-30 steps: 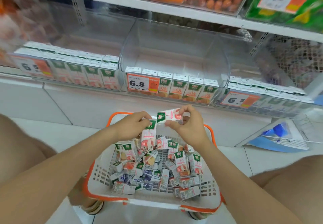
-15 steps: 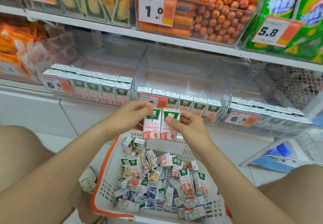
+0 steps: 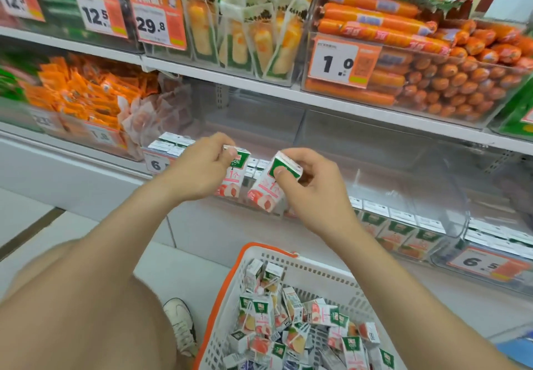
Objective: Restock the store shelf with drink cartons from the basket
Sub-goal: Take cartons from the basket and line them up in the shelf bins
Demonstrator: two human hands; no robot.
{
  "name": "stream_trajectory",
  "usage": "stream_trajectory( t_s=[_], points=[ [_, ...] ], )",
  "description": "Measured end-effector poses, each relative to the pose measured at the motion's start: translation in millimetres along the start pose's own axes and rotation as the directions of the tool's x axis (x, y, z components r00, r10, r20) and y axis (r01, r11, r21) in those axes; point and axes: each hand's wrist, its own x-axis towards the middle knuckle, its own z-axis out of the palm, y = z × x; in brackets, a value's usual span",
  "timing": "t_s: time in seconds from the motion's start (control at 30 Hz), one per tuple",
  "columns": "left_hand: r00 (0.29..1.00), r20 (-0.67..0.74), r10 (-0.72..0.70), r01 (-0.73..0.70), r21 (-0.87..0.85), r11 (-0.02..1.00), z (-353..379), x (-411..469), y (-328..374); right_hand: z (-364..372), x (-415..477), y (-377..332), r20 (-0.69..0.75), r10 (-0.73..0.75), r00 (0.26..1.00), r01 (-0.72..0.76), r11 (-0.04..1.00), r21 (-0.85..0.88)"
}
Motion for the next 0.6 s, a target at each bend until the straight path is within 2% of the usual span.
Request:
stream_trajectory(
  t_s=[0.1, 0.2, 0.3, 0.43, 0.53, 0.6],
  points=[
    [0.991, -0.126, -0.052, 0.067, 0.121, 0.99, -24, 32, -32, 36, 38, -12, -0.009, -0.089, 0.996, 0.088, 0.993, -0.083],
    [0.949, -0.27, -0.162, 0.186, 0.065, 0.98, -41, 49, -59, 73, 78, -14, 0.046, -0.226, 0.973, 0.23, 0.951, -0.206],
    [0.921, -0.312, -0.236, 0.269, 0.069, 0.961, -52, 57, -80, 111, 124, -1, 0.126, -0.297, 0.947, 0.322, 0.889, -0.324],
    [0.922, -0.294, -0.253, 0.292, 0.098, 0.951, -53, 67, -101, 160, 182, 17, 0.199, -0.177, 0.964, 0.241, 0.898, -0.367],
    [0.923, -0.303, -0.238, 0.288, 0.131, 0.949, -51, 72, -111, 196, 210, 24, 0.255, -0.043, 0.966, 0.118, 0.951, -0.286],
    [0.927, -0.303, -0.22, 0.275, 0.155, 0.949, -51, 76, -114, 215, 221, 24, 0.296, -0.003, 0.955, 0.074, 0.971, -0.229]
  ],
)
